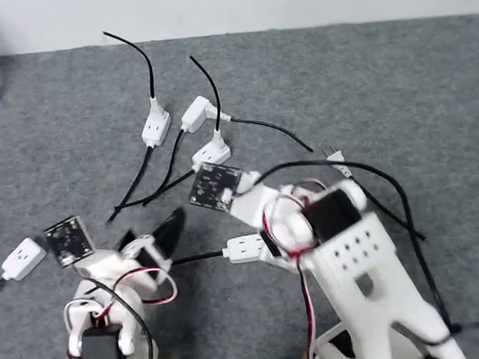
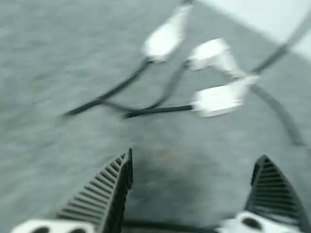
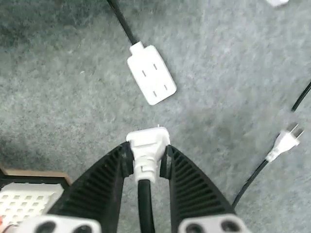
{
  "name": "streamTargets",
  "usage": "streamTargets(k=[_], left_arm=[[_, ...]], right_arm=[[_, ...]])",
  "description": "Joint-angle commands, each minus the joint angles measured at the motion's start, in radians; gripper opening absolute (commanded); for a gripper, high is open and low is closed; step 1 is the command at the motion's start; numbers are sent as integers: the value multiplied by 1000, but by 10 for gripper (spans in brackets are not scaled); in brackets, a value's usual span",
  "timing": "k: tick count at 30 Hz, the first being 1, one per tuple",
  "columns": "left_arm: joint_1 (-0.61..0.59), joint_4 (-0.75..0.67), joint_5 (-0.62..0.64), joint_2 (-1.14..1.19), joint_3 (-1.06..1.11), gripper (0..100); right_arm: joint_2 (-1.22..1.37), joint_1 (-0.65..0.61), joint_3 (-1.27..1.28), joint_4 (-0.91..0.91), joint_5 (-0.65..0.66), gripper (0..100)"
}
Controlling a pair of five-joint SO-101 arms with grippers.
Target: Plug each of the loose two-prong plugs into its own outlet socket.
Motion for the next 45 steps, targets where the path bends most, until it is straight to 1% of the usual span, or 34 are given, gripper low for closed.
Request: streamTargets(k=[1,3,5,10,15,19,25,30,35,45], left_arm=[[-161,126,-137,-12,-42,367],[-229,137,-187,-12,-25,367],[-273,133,-209,-12,7,367],[-296,137,-216,-12,44,367],[-296,138,-216,-12,53,367],[-293,135,-216,-12,62,367],[-295,138,-216,-12,62,367],[-296,140,-216,-12,62,367],[-296,141,-216,-12,62,367],[-296,141,-216,-12,62,367]], right_arm=[[105,4,-109,-10,81,10],[180,2,-124,-15,144,10],[242,2,-127,-25,222,10],[337,5,-124,-67,413,10],[430,7,-123,-139,460,10],[496,8,-130,-194,457,10],[513,12,-132,-234,440,10],[515,13,-132,-249,436,10],[515,51,-107,-249,436,10],[512,19,-6,-361,393,10]])
